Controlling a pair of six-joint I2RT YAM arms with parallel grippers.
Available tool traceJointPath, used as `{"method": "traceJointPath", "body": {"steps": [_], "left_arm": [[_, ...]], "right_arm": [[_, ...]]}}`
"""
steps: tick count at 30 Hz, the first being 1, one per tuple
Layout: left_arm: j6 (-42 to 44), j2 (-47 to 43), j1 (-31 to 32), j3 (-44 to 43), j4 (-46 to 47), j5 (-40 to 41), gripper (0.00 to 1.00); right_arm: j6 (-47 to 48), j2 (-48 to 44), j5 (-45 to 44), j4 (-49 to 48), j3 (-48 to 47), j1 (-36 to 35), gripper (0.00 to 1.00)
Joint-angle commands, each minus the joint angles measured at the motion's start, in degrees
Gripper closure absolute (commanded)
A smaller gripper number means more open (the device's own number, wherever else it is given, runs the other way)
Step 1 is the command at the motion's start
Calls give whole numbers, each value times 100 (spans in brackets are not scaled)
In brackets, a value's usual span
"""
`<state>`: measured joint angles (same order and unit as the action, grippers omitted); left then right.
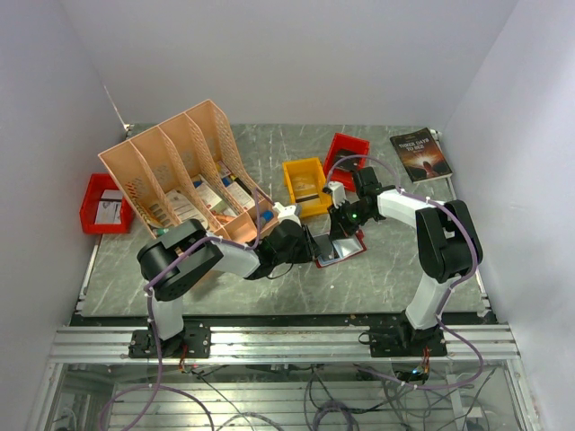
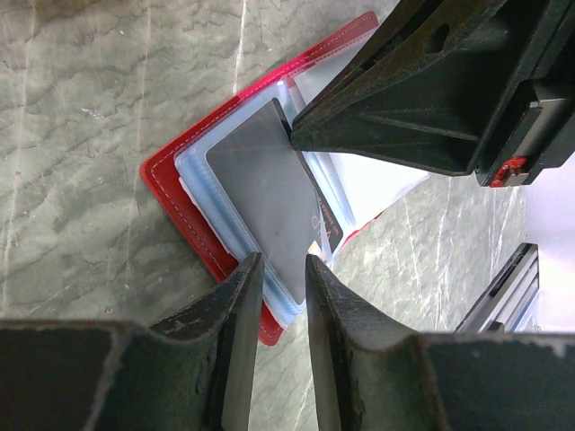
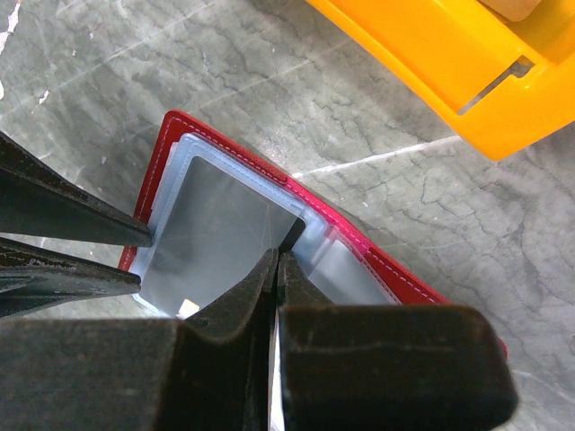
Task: Put the credit cards into the card holder
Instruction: Turn over the card slot in the card holder.
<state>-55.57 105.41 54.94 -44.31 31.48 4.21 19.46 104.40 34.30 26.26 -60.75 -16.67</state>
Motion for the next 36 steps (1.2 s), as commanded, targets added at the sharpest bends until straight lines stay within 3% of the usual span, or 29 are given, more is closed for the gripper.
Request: {"method": "traceJointPath", "body": {"steps": [1,36], "left_arm": [[-22,4,-13,29,64,21,63],[-36,91,-18,-136,113,-87,63]], "right_arm": [[23,168,-108,60,-24,6,99],[20,94,-43,66,-50,5,95]]}}
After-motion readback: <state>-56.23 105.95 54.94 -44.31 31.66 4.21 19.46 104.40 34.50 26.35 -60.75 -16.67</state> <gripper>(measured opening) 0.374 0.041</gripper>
